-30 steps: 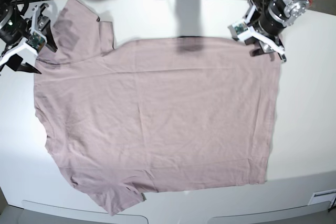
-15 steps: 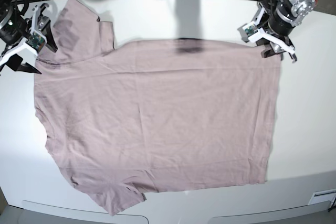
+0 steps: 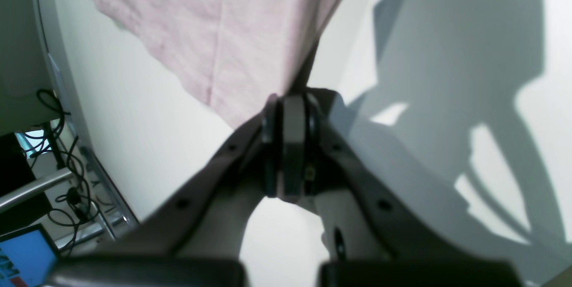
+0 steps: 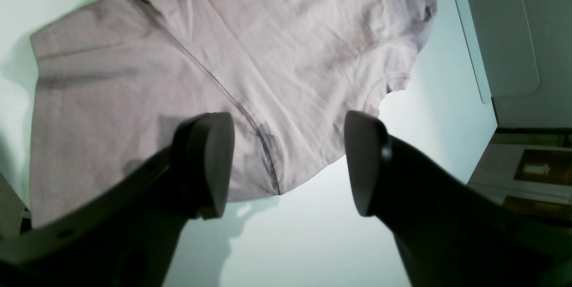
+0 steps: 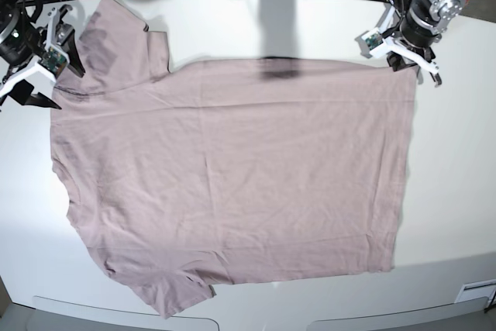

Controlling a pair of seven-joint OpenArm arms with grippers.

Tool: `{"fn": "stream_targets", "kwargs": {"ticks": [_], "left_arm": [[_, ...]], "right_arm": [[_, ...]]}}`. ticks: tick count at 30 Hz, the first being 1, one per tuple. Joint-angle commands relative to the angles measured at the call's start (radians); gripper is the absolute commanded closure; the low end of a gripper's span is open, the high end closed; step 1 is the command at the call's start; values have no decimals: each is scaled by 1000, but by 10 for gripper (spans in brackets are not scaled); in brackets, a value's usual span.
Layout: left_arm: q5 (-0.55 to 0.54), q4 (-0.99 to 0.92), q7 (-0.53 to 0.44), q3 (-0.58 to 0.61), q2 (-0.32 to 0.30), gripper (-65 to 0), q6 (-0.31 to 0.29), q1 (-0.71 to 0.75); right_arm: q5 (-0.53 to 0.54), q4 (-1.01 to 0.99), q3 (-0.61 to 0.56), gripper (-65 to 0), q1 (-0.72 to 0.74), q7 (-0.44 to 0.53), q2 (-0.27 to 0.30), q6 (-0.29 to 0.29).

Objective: Fold the T-shirt properly
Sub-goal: 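Lower both grippers onto the shirt's shoulder corners and pinch the fabric, then adjust the right gripper's grip on the shoulder corner near the collar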

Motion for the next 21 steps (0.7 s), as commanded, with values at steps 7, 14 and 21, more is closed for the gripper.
{"fn": "stream_targets", "kwargs": {"ticks": [7,14,21], "left_arm": [[-45,-32,145,7,-11,0,-94,27],[-45,-32,143,7,-11,0,-94,27],[-45,-32,143,7,-11,0,-94,27]], "right_arm": [[-68,-17,-28,-390,-106,5,112,-10],[-264,-72,-144,-390,-132,47,131,-10],[-416,-72,-372,-390,-132,45,131,-10]]}}
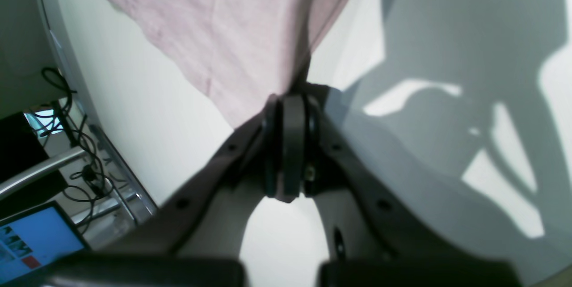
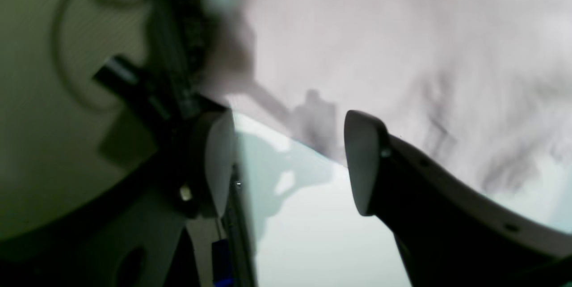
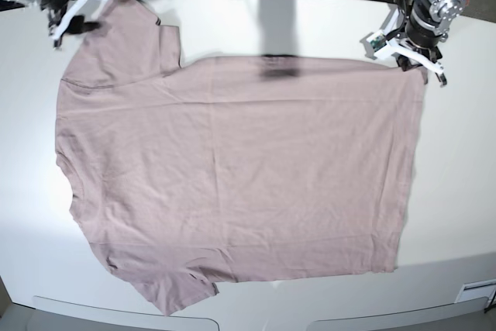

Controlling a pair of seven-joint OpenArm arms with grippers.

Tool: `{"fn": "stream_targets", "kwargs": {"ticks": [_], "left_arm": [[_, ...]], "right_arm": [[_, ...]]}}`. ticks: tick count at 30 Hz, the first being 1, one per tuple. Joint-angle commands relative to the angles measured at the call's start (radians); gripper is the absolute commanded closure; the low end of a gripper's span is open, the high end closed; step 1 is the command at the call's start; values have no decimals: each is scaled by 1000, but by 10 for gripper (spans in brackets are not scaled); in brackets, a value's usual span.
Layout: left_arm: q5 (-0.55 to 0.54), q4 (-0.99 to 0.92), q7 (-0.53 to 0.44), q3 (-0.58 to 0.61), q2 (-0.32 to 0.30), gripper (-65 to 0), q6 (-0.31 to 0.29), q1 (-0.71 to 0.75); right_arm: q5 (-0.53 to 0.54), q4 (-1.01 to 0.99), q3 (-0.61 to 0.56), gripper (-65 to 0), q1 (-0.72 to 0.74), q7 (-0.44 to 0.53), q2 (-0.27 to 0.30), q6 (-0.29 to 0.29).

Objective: Fold the T-shirt properly
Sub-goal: 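Adjust the right gripper's grip on the shoulder corner near the collar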

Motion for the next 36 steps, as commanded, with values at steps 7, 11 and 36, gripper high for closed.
{"fn": "stream_targets", "kwargs": {"ticks": [7,11,36], "left_arm": [[-68,-31,68,8,-11,0,-92,29],[-68,-31,66,8,-10,0,-92,27],[-68,-31,64,8,-11,0,-92,27]], "right_arm": [[-33,12,-105,-390,-2,-156,14,-7],[-31,12,-113,-390,-2,-152,14,-7],[-35,-17,-113,-390,1,-115,-3,-79]]}}
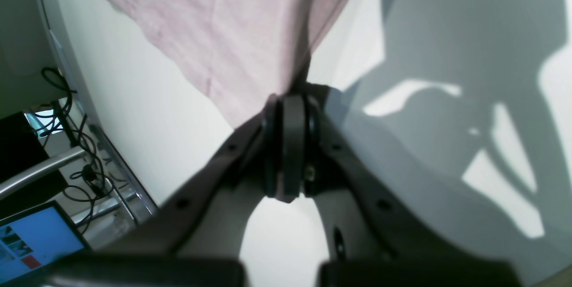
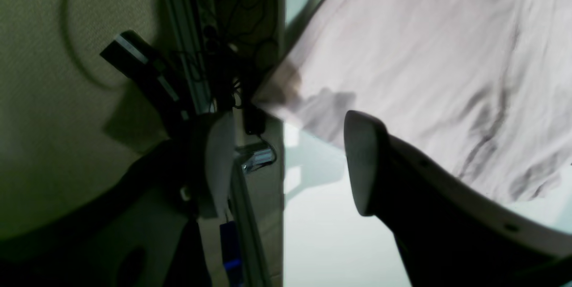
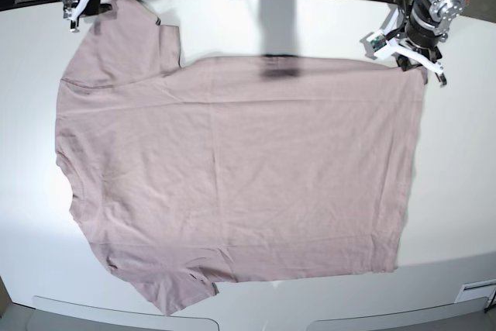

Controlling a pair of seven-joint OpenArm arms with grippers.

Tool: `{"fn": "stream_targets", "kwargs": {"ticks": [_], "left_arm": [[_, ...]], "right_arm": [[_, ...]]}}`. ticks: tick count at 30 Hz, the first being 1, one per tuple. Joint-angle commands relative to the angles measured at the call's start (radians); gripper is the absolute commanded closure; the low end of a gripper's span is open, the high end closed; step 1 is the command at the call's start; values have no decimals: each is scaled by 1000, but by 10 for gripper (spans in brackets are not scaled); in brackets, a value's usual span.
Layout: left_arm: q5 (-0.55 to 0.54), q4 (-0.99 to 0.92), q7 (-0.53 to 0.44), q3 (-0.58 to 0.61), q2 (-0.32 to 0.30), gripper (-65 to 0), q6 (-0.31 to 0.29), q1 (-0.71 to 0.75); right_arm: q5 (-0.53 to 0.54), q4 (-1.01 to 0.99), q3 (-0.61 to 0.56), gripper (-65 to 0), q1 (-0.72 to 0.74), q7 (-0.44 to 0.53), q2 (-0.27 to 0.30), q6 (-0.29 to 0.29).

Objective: Fold the T-shirt properly
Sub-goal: 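Adjust the right gripper's grip on the shoulder corner near the collar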

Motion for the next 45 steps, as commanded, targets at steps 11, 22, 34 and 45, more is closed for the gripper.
{"fn": "stream_targets", "kwargs": {"ticks": [11,22,34,45], "left_arm": [[-68,-31,64,8,-11,0,-91,28],[-68,-31,64,8,-11,0,-91,28],[-68,-31,64,8,-11,0,-91,28],[-68,-31,64,8,-11,0,-91,28]], "right_arm": [[2,-22,5,-389,20,80,1,-64],[2,-22,5,-389,42,69,-19,41],[-2,-23,-3,-389,42,66,-20,-34],[-5,-78,-47,-389,59,48,-20,-29]]}}
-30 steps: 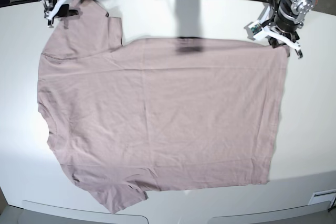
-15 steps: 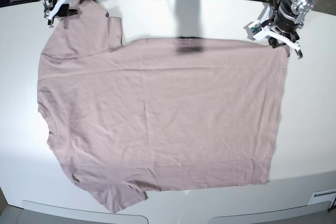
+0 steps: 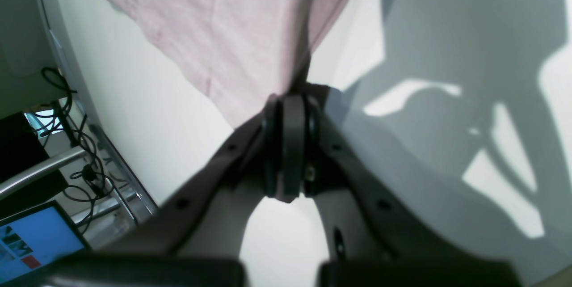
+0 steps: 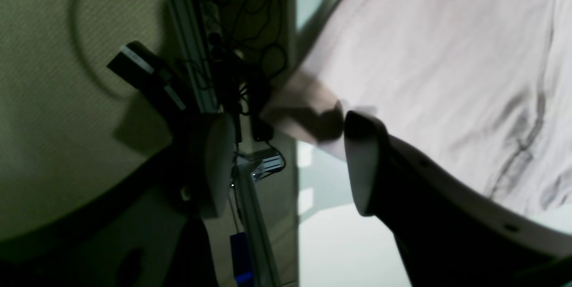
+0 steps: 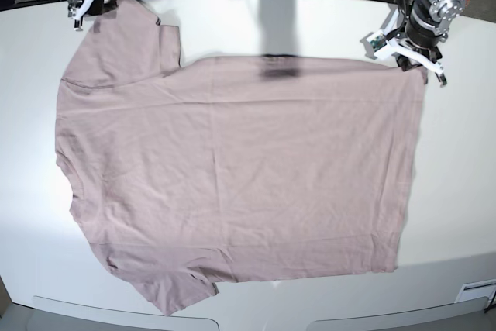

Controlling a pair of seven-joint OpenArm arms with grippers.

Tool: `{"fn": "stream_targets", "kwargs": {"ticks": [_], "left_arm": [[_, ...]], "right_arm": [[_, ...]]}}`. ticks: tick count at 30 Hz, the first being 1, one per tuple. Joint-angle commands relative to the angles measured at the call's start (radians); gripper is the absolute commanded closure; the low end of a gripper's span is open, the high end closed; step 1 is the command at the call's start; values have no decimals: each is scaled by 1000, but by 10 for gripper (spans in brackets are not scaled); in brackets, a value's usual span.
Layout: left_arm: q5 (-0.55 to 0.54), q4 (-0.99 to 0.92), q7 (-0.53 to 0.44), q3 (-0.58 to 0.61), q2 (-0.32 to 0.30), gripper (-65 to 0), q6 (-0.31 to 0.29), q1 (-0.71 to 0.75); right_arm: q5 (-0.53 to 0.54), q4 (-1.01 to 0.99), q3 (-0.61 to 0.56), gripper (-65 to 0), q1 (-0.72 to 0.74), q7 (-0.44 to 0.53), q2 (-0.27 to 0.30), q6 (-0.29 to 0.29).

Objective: Fold the T-shirt properly
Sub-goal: 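Adjust the right gripper's grip on the shoulder corner near the collar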

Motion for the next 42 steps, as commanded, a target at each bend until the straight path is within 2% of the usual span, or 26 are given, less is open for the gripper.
{"fn": "stream_targets", "kwargs": {"ticks": [1,3,7,9,17,22,28,32,37,42], "left_arm": [[-68,-31,65,8,-11,0,-91,28],[-68,-31,65,8,-11,0,-91,28],[-68,-31,66,8,-11,0,-91,28],[-68,-31,69,8,-11,0,-91,28],[-68,-31,69,8,-11,0,-91,28],[-68,-31,69,8,-11,0,-91,28],[-68,-31,74,8,-11,0,-91,28],[-68,-31,80,8,-11,0,-91,28],[-68,-31,80,8,-11,0,-91,28],[-68,-31,80,8,-11,0,-92,28]], "right_arm": [[0,11,5,-389,-7,8,14,-13],[0,11,5,-378,-7,8,14,-32],[0,11,5,-219,-7,8,13,-43],[0,11,5,-161,-7,8,13,-42],[26,18,5,-20,-8,7,13,-41],[65,41,5,0,-8,-26,14,-41],[69,55,5,0,-8,-122,14,-42],[196,55,5,0,-8,-185,14,-42],[268,55,5,0,-7,-187,14,-43],[268,55,5,0,-8,-186,13,-42]]}}
